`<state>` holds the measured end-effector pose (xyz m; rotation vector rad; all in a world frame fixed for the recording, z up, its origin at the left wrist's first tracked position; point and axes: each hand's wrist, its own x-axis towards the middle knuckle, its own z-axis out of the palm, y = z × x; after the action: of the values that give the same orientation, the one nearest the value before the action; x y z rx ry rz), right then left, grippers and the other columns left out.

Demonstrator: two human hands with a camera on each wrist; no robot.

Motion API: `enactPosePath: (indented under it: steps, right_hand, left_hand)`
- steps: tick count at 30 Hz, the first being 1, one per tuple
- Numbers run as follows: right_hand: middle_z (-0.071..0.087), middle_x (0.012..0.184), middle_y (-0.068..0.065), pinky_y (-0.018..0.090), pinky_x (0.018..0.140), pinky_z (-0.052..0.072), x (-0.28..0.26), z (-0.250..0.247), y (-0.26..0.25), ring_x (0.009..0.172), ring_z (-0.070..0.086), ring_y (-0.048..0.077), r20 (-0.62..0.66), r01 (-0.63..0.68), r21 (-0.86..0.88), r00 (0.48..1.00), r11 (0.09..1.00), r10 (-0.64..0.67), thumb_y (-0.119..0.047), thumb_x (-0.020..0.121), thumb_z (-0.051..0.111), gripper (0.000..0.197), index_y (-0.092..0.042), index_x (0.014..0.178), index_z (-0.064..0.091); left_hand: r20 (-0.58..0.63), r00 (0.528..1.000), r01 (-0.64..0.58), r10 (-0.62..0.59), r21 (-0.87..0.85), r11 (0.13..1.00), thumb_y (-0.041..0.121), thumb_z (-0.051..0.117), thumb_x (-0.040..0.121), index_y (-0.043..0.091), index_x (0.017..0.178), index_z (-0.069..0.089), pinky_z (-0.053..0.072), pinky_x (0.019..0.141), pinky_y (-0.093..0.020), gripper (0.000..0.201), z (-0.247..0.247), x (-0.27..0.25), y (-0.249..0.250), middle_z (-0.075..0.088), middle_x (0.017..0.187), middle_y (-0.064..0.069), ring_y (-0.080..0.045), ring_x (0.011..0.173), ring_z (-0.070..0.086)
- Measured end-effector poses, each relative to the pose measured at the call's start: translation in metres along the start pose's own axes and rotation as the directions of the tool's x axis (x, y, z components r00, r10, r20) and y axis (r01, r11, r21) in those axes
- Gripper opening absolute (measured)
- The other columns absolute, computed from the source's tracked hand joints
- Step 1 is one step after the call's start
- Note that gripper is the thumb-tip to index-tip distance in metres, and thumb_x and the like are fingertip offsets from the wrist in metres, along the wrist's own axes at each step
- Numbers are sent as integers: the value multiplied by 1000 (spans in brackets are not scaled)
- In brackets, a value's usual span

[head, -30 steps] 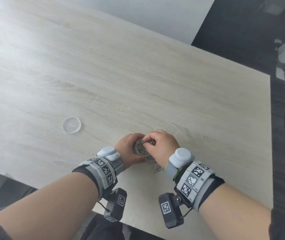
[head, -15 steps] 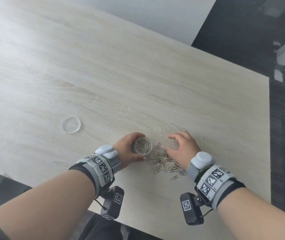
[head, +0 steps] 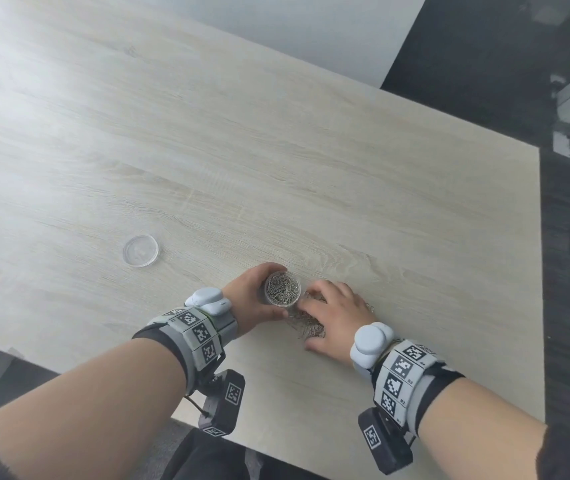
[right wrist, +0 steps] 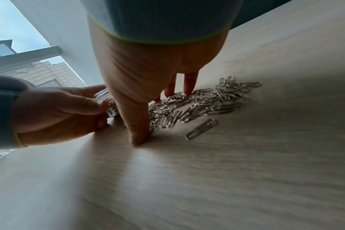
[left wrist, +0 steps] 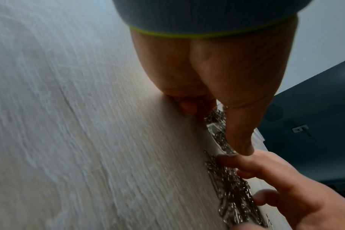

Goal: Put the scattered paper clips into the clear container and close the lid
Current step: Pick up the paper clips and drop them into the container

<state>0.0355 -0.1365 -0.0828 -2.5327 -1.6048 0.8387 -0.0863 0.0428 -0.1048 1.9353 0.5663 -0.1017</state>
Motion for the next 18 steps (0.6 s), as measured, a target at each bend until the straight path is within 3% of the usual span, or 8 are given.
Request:
enactPosePath:
  steps: [7, 14, 18]
  right_hand:
    - [51, 107, -9, 37, 82, 45, -6, 10, 13, 104, 46, 21, -98, -22, 142, 995, 990, 36, -31, 84, 63, 13, -29, 97, 64]
    - [55, 97, -9, 31, 73, 47, -11, 5, 30, 88, 55, 17, -115, -140, 247, 978, 959, 172, -21, 85, 59, 10, -28, 89, 65]
    - [58, 93, -11, 24, 74, 43, -13, 2, 36, 83, 56, 11, -111, -253, 406, 940, 878, 322, -15, 81, 63, 13, -27, 81, 68]
  left_hand:
    - [-3, 1000, -3, 3, 22, 1000, 23, 89, 66, 23, 130, 53, 46, 98, -30, 74, 0, 0, 1, 62, 121, 4, -13, 112, 58]
    - [-11, 1000, 2, -1, 47, 999, 26, 89, 67, 24, 130, 53, 45, 97, -27, 73, 0, -3, 2, 61, 119, 6, -11, 111, 58]
    - [-11, 1000, -3, 3, 59, 998, 26, 89, 67, 24, 131, 52, 46, 99, -31, 74, 0, -3, 4, 61, 121, 6, -13, 113, 58]
